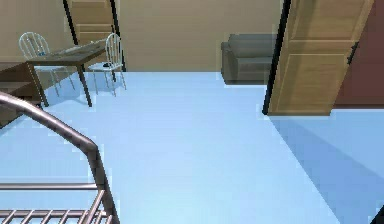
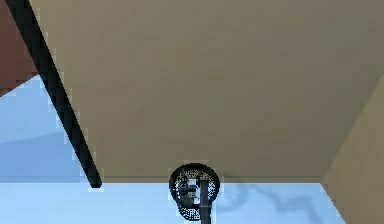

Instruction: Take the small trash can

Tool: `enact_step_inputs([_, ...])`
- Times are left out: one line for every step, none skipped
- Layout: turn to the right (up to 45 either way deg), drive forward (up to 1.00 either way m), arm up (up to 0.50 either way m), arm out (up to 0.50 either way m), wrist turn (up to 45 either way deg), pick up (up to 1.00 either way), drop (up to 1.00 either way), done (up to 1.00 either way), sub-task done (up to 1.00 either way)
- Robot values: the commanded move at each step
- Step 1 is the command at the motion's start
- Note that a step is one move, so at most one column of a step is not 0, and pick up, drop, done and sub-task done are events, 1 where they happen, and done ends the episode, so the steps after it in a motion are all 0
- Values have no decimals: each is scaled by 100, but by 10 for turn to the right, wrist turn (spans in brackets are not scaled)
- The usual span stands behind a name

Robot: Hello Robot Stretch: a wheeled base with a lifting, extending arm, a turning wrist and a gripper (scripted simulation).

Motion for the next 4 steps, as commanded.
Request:
enact_step_inputs([0, 0, -30, 0, 0, 0, 0, 0, 0])
enact_step_inputs([0, 0, 0, 0, 0, 100, 0, 0, 0])
enact_step_inputs([0, 0, 10, 0, 0, 0, 0, 0, 0])
enact_step_inputs([0, 0, 0, 0, 0, 0, 0, 100, 0])
